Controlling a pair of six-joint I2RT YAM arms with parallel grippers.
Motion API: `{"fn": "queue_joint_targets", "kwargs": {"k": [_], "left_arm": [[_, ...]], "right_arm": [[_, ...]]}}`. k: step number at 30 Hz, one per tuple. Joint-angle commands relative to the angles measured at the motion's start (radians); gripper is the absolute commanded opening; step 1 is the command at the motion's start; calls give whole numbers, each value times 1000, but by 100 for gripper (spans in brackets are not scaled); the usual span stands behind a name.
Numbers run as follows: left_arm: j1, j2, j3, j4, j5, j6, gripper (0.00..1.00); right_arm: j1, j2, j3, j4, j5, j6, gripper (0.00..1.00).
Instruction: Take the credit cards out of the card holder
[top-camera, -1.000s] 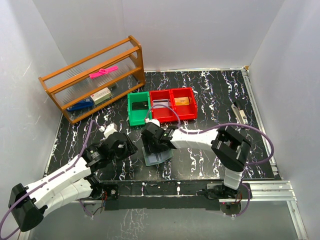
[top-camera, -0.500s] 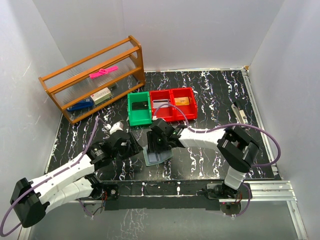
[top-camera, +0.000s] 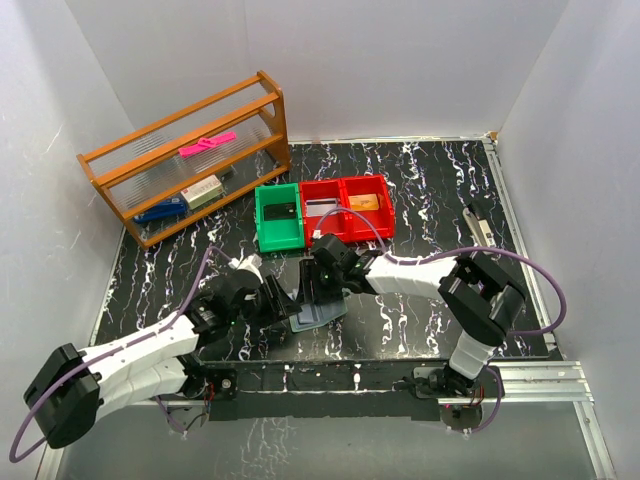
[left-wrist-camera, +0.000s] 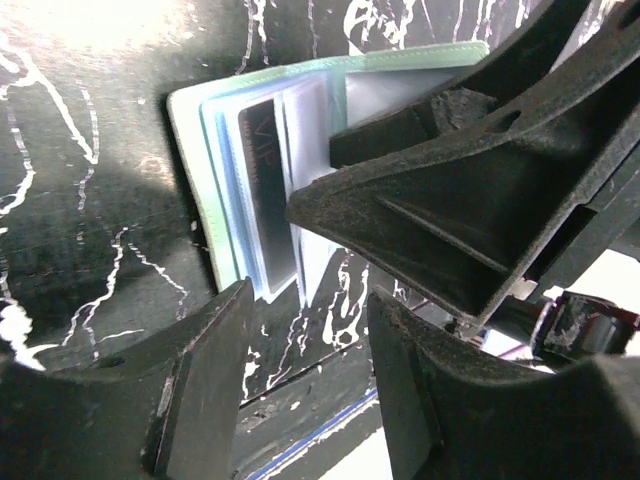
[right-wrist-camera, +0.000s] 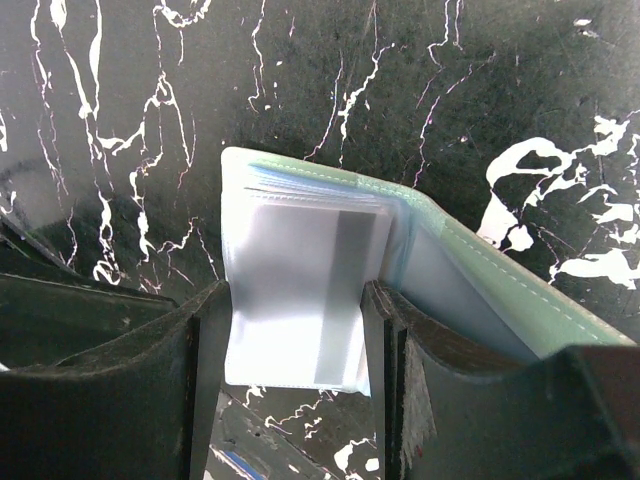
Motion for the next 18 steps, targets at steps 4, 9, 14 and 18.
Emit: {"fn": "queue_joint_targets", "kwargs": {"k": [4, 9, 14, 18], "left_arm": [[0, 57, -34, 210, 115, -34, 44], [0, 54, -6, 151, 85, -15, 44], [1, 15, 4, 51, 29, -16, 44], [0, -8, -9, 40, 19, -29, 44]], "right_arm": [[-2, 1, -52, 41, -47, 29, 49], [-6, -2, -51, 53, -67, 31, 51], [-13, -6, -57, 44, -60, 30, 51], [-13, -2, -60, 42, -63, 23, 54]]}}
